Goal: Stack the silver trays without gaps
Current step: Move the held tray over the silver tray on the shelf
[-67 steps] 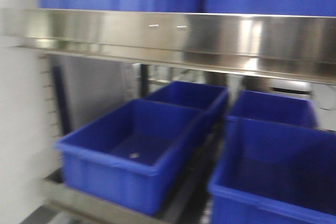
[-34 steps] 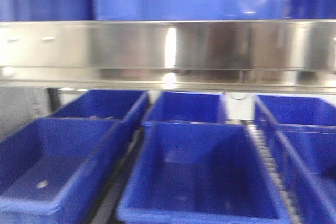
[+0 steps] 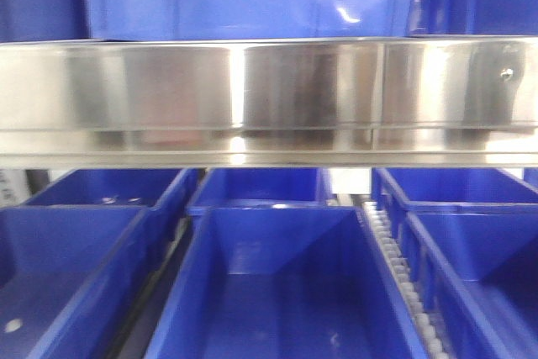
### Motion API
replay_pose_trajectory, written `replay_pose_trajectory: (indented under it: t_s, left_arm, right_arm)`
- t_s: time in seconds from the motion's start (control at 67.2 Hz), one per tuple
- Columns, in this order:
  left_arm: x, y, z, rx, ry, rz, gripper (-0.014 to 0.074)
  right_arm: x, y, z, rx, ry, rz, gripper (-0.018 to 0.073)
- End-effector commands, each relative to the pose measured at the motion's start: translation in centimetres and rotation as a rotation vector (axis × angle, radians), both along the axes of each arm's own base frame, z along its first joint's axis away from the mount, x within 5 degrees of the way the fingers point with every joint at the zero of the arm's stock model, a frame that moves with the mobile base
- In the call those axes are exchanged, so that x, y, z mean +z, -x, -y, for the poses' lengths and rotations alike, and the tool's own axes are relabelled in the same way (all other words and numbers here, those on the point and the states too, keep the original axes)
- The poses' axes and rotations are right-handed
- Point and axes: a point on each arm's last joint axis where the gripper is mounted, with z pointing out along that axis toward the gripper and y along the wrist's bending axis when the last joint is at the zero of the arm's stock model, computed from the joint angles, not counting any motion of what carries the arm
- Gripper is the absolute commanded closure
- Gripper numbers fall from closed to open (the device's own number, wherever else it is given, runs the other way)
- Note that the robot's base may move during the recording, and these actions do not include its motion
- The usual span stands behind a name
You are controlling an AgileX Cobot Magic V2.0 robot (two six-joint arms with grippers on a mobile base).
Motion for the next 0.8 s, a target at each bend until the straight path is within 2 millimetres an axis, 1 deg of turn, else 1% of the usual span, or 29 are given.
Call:
replay_pose_trajectory:
  t_s: [0.0,0.789]
  left_arm:
    - [0.07,-0.01,1.35,-0.100,0.049,0.021,0.0614]
    - [0.07,-0.01,1.35,-0.100,0.049,0.021,0.0614]
  right_arm:
    - [1.52,0.11,-1.75,0.145,-0.158,0.111,0.0574]
    - [1.52,0.11,-1.75,0.145,-0.158,0.111,0.0574]
